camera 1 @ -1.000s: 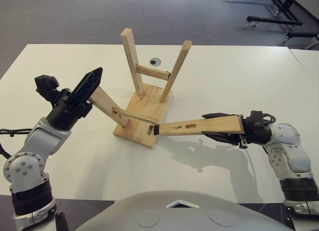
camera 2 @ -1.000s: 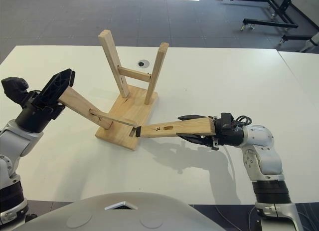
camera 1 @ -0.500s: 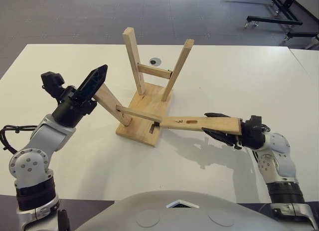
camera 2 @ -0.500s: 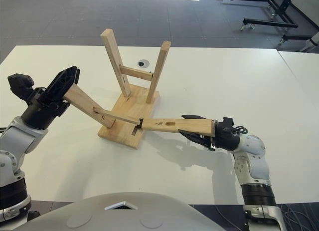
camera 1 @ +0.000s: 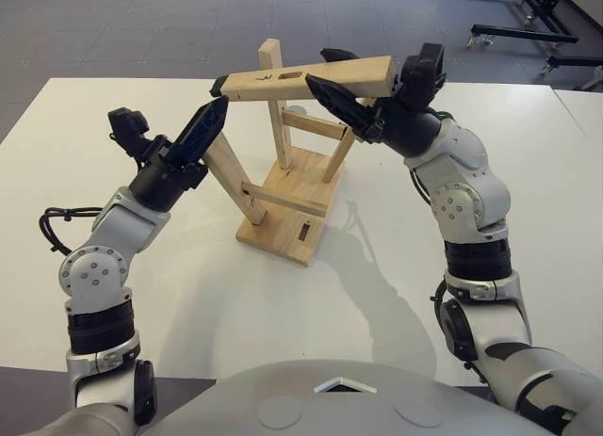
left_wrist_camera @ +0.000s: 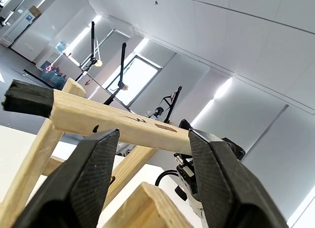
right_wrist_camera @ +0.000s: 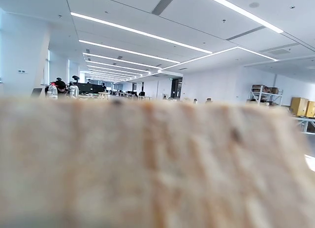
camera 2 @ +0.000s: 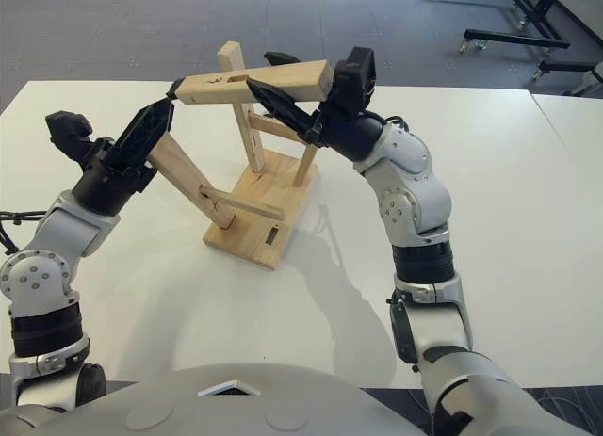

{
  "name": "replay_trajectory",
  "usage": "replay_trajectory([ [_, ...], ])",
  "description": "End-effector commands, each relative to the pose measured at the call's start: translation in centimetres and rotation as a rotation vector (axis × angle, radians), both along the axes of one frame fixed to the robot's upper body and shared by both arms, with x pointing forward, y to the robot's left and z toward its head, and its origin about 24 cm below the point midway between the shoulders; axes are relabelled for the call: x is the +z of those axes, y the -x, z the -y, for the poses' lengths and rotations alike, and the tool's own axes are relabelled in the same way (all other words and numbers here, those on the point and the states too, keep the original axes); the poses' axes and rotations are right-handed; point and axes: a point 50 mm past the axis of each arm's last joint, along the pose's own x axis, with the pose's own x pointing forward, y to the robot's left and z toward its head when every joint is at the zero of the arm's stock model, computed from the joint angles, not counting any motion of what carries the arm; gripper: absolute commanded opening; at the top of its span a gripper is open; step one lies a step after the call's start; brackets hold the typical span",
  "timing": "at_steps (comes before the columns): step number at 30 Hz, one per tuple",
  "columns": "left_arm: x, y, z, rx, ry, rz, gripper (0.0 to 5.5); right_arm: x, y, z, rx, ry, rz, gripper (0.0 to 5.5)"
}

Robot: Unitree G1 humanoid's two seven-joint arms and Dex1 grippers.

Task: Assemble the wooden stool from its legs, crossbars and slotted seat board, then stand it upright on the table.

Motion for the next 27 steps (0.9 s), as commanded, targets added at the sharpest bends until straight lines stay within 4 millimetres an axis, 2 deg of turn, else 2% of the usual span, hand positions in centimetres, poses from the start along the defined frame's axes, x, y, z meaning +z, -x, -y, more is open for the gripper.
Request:
replay_trajectory([
  [1,-0.1,-0.4,0.5,0.041,-0.023,0.013,2.57,0.7,-0.2,1.5,-0.041,0.074,0.013,2.05],
  [9,-0.3,0.3,0.8,0.084,-0.021,0.035,2.57,0.6,1.4,5.1,-0.057,0.281,-0.068,2.05],
  [16,-0.5,0.3,1.1,0.096,-0.024,0.032,2.57,-0.1,3.1,6.3,0.082,0.29,-0.191,2.05],
  [24,-0.5,0.2,1.2,0.09,-0.037,0.034,2.57,0.0,4.3,9.3,0.17,0.417,-0.257,2.05],
  [27,-0.4,0.2,1.1,0.091,-0.041,0.035,2.57,-0.6,4.8,9.0,0.195,0.428,-0.283,2.05],
])
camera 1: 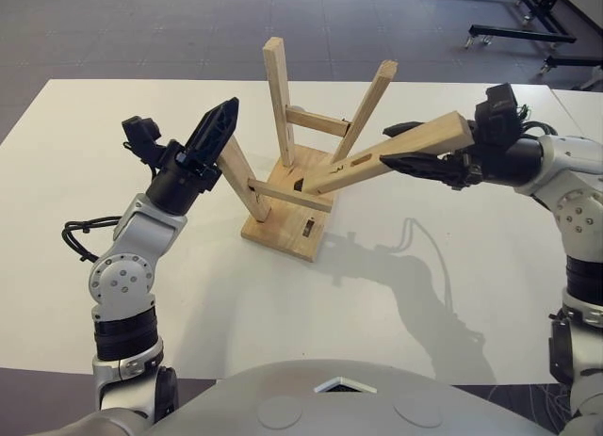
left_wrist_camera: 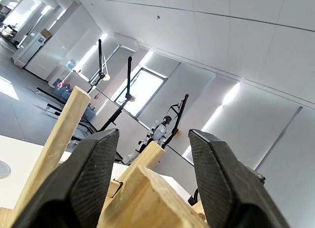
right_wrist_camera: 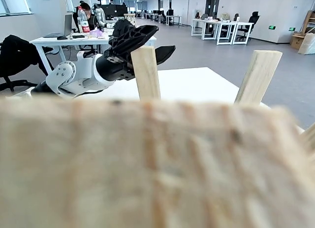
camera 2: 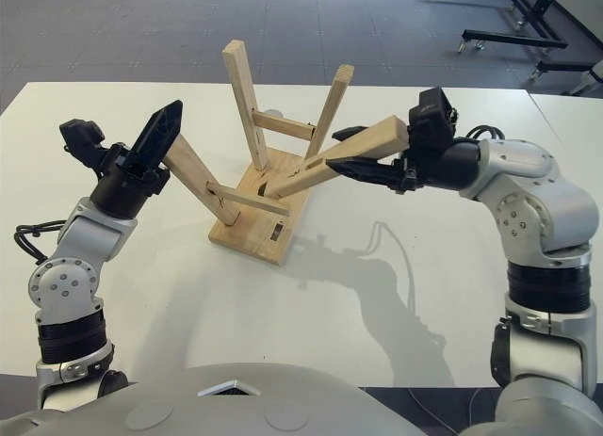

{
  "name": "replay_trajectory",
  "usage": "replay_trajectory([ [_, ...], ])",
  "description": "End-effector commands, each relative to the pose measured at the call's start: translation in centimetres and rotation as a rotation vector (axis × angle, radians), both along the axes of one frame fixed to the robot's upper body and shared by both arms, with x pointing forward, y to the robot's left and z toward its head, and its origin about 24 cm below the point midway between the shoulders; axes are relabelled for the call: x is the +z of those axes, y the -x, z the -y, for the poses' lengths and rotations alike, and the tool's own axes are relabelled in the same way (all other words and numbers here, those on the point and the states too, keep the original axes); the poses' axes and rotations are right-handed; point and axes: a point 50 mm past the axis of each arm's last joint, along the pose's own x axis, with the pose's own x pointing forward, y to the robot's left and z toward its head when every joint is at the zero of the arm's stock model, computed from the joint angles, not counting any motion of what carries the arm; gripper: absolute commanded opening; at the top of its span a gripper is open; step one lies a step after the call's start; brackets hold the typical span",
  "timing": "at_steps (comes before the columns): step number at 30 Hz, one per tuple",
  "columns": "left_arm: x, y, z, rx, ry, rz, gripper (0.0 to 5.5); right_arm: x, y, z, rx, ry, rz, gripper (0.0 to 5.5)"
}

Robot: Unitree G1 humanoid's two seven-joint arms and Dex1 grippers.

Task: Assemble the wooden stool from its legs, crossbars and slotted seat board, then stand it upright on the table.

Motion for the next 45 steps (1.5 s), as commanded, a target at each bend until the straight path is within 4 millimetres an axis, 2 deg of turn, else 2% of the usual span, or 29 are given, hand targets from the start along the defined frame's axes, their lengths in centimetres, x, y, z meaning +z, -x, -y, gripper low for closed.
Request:
replay_trajectory([
  [1,0.3,-0.1,0.0,-0.002,-0.022,0.002,2.57,-0.5,0.8,-0.4,0.027,0.01,-0.031,2.05],
  [6,0.5,-0.1,-0.2,-0.008,-0.034,-0.003,2.57,-1.7,1.8,-1.1,0.037,0.059,-0.058,2.05],
  [14,0.6,0.1,-0.5,-0.008,-0.043,-0.013,2.57,-2.0,2.8,-1.8,0.037,0.125,-0.048,2.05],
  [18,0.7,0.2,-0.3,-0.015,-0.049,-0.015,2.57,-2.4,2.4,-1.7,-0.008,0.163,-0.042,2.05],
  [27,0.6,0.6,-0.4,-0.001,-0.055,-0.02,2.57,-2.7,3.4,-0.9,0.014,0.207,-0.144,2.05],
  [30,0.5,0.7,-0.4,0.001,-0.055,-0.022,2.57,-2.8,3.1,-0.7,-0.012,0.218,-0.15,2.05],
  [33,0.6,0.6,-0.4,-0.004,-0.058,-0.021,2.57,-3.2,3.0,-1.4,-0.027,0.222,-0.16,2.05],
  [42,0.7,0.5,-0.6,-0.002,-0.064,-0.017,2.57,-2.5,4.0,-5.4,-0.095,0.278,-0.17,2.05],
  [45,0.7,0.5,-0.5,-0.002,-0.065,-0.015,2.57,-2.2,3.8,-6.3,-0.138,0.316,-0.149,2.05],
])
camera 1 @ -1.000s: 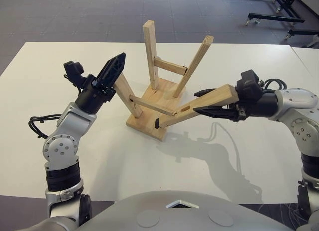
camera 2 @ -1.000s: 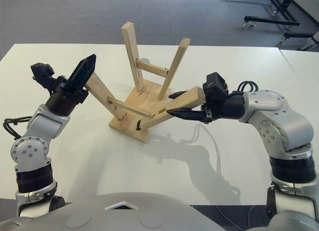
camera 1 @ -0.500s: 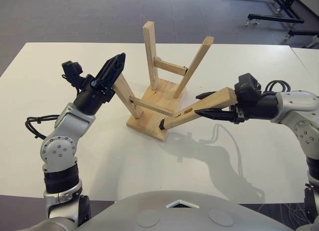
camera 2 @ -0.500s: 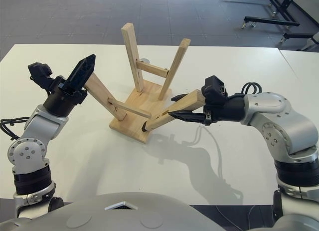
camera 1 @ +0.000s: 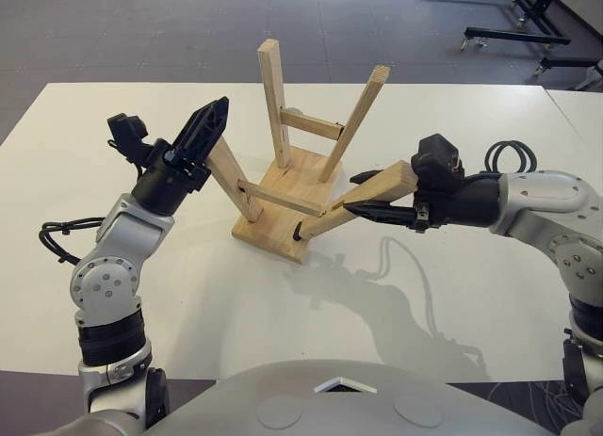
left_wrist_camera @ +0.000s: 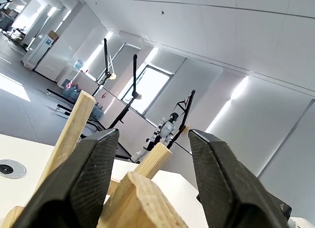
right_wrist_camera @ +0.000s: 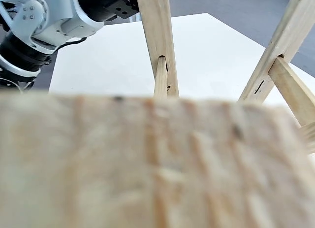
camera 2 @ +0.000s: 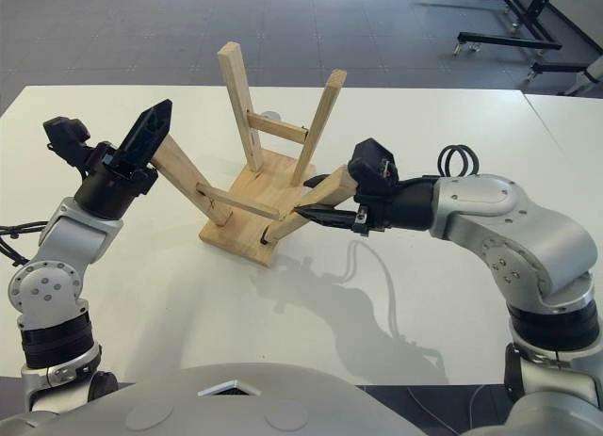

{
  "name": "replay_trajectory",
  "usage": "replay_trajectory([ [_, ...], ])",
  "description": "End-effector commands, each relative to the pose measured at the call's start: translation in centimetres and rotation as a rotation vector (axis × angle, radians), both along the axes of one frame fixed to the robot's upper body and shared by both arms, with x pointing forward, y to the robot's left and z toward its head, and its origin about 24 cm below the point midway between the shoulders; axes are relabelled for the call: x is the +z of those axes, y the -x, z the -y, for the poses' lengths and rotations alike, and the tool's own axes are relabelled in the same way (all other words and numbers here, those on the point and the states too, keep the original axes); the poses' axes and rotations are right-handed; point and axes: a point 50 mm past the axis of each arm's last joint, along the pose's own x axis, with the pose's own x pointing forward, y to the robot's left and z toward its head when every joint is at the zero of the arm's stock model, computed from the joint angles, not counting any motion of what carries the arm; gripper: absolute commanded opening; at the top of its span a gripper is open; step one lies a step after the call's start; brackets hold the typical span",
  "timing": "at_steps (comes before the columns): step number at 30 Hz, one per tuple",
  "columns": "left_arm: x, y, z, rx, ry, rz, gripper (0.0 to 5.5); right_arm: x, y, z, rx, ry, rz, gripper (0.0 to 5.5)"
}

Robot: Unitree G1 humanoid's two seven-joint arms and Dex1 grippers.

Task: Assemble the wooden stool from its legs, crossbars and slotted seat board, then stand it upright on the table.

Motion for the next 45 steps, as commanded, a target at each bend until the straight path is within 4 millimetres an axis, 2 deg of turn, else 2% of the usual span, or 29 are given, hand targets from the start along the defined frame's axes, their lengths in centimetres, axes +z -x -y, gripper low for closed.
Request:
replay_trajectory([
  [1,0.1,0.1,0.5,-0.033,-0.011,-0.002,2.57,-1.0,-0.2,-1.1,-0.044,0.074,-0.045,2.05],
  [6,0.1,0.1,0.4,-0.034,-0.013,-0.004,2.57,-1.1,-0.9,-0.4,-0.065,0.101,-0.038,2.05],
  [11,0.1,-0.1,0.5,-0.042,-0.013,-0.004,2.57,-1.1,-1.6,0.6,-0.003,0.138,0.026,2.05],
  [15,0.1,-0.1,0.5,-0.048,-0.015,-0.005,2.57,-0.8,-1.9,-0.4,0.038,0.122,0.098,2.05],
  [20,0.1,-0.2,0.3,-0.049,-0.019,-0.008,2.57,-0.6,-1.2,-1.7,0.094,0.103,0.14,2.05],
  [24,0.1,-0.3,0.3,-0.056,-0.025,-0.014,2.57,-1.1,-0.7,-2.4,0.131,0.1,0.128,2.05],
  [30,0.0,-0.3,0.5,-0.073,-0.031,-0.022,2.57,-1.5,-1.3,-3.5,0.095,0.051,0.097,2.05],
  [34,-0.1,-0.2,0.6,-0.078,-0.033,-0.03,2.57,-2.1,-2.3,-0.9,0.049,0.042,0.05,2.05],
  [37,-0.3,-0.2,0.9,-0.084,-0.034,-0.034,2.57,-2.6,-2.5,0.2,0.051,0.031,0.021,2.05],
  [40,-0.5,-0.1,1.0,-0.083,-0.035,-0.043,2.57,-3.0,-2.7,0.6,0.072,0.035,0.002,2.04],
  [45,-0.7,0.2,1.1,-0.077,-0.028,-0.051,2.57,-2.7,-3.5,0.0,0.103,0.033,0.02,2.04],
])
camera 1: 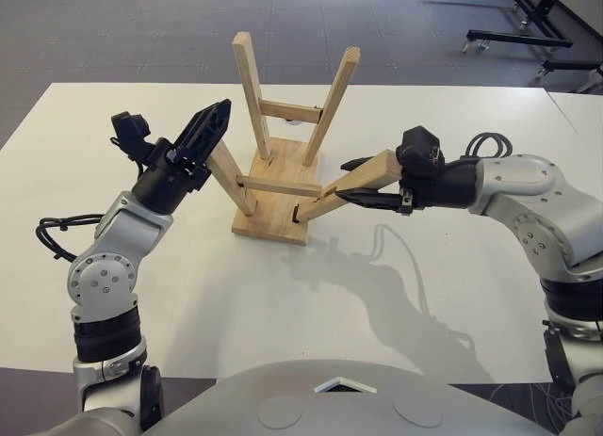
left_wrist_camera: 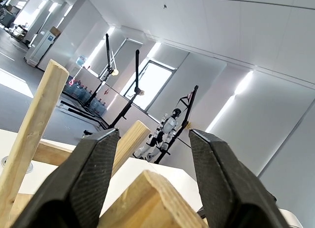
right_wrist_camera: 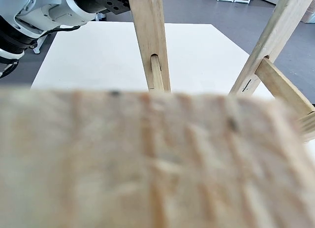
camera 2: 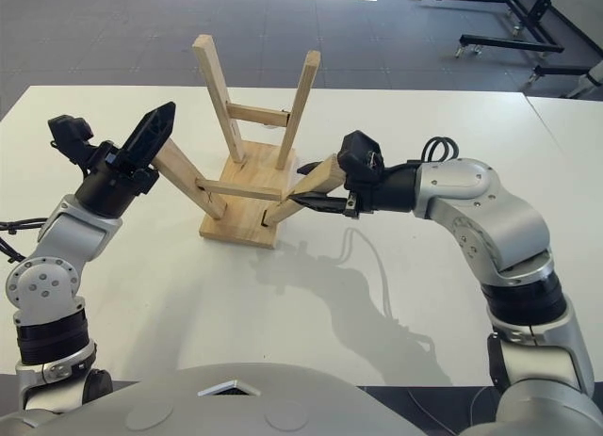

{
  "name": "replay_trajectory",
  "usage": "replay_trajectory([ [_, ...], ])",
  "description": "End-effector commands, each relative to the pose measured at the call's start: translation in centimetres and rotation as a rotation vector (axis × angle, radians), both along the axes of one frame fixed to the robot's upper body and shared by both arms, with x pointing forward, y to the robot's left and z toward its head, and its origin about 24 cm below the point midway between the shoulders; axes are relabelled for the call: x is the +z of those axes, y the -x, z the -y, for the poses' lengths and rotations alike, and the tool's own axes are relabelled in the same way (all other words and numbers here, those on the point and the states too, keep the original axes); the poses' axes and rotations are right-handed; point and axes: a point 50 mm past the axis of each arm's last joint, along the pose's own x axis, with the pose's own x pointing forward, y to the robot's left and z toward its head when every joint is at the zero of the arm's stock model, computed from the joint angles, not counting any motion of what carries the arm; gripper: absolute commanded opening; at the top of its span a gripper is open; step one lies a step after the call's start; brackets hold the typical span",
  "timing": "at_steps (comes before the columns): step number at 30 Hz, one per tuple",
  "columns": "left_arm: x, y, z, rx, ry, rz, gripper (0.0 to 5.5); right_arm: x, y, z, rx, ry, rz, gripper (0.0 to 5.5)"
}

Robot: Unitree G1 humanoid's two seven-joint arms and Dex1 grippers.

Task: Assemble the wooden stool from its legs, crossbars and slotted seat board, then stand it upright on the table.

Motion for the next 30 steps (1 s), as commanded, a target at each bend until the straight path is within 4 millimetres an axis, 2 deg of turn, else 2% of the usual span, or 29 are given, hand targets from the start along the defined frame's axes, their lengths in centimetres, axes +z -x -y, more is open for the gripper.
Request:
replay_trajectory([
  [1,-0.4,0.5,1.0,-0.057,0.002,-0.028,2.57,-1.3,-0.3,-0.3,0.005,0.041,-0.065,2.04],
  [14,-0.6,0.2,1.1,-0.072,-0.005,-0.045,2.57,-1.6,0.2,-3.3,0.036,-0.009,-0.071,2.04],
  [24,-0.8,-0.1,1.3,-0.095,-0.012,-0.055,2.57,-2.2,-0.3,-4.2,0.051,-0.014,-0.079,2.04],
  [30,-0.9,0.1,1.5,-0.094,-0.003,-0.053,2.57,-2.8,0.8,-3.8,0.108,0.032,-0.075,2.04],
])
